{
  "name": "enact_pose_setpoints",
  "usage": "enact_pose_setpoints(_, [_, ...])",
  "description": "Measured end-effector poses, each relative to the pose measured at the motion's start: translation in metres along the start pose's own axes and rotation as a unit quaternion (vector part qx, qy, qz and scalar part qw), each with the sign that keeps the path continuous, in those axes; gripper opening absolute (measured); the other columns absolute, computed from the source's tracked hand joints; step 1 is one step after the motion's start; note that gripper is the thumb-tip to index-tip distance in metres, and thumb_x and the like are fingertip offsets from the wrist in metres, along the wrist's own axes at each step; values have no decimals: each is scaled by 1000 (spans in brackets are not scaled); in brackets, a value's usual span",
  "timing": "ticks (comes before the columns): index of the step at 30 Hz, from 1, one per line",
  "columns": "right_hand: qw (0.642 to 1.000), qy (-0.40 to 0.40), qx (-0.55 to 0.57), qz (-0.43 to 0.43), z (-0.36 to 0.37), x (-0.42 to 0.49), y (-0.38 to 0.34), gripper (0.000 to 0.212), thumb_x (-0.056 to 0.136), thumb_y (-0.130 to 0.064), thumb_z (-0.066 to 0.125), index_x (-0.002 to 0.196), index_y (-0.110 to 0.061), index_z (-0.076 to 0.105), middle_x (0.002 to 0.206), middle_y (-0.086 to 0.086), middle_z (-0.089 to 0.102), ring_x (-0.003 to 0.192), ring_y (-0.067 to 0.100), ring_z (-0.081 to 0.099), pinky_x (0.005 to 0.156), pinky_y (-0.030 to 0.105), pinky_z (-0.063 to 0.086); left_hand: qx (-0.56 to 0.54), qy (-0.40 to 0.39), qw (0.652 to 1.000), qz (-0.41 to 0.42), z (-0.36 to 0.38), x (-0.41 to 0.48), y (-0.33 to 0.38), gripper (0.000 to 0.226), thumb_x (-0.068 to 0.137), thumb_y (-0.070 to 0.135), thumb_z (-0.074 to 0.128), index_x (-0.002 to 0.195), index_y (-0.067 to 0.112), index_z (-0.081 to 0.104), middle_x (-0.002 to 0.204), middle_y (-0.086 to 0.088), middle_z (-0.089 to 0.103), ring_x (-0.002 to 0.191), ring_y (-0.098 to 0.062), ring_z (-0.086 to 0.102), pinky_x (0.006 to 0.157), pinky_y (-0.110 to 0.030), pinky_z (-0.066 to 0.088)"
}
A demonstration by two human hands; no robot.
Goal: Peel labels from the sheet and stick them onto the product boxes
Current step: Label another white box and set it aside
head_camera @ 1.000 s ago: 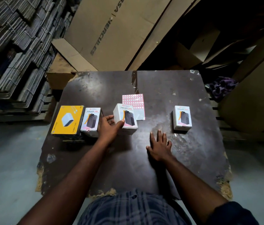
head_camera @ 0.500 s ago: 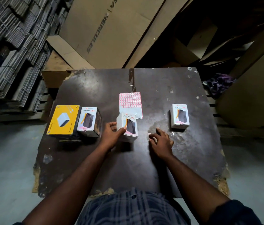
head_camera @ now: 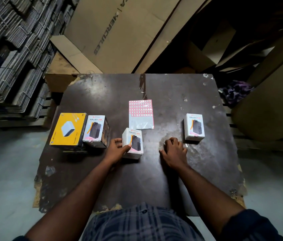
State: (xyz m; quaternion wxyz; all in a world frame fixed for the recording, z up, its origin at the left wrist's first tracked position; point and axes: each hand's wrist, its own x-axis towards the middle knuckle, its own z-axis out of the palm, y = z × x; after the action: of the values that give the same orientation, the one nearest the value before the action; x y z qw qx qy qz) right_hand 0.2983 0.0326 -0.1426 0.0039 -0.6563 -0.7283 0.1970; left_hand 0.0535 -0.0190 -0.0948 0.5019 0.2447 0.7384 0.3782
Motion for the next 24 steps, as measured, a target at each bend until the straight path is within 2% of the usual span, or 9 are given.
enact_pose_setpoints(11, [998,-28,-50,10,-1,12,-8,56,91,-57,51,139,-32,38,136,8,40,120,33,41,97,49,37,28,-6,1000,-8,-4,4,-11,56,84,7,76,131,6,46,114,-8,58,100,-16,59,80,-29,50])
enact_pose_setpoints(15, [997,-28,-66,3,1,13,-7,60,92,-58,49,143,-32,34,137,9,39,120,33,41,96,49,37,36,-11,999,-16,-4,7,-18,56,85,4,73,133,4,44,114,-10,57,97,-17,59,80,-32,51])
enact_pose_setpoints(20, [993,-42,-108,4,0,22,-13,77,90,-66,44,152,-23,26,141,12,37,124,34,39,98,50,37,55,-7,998,-18,-7,12,-26,55,86,4,72,133,2,44,123,-14,60,106,-23,61,88,-39,53])
enact_pose_setpoints(22, [993,-49,-112,5,-1,27,-20,77,92,-64,42,152,-18,28,143,13,36,128,34,38,100,51,37,63,-8,998,-20,-8,12,-27,56,86,6,72,134,3,44,121,-12,60,105,-22,61,88,-39,54])
enact_pose_setpoints(24, [997,-29,-74,8,-3,31,-22,63,95,-56,45,146,-18,41,138,13,42,125,34,42,99,49,39,69,-7,997,-20,-10,14,-27,55,86,7,72,134,4,44,124,-14,62,105,-21,61,92,-42,54])
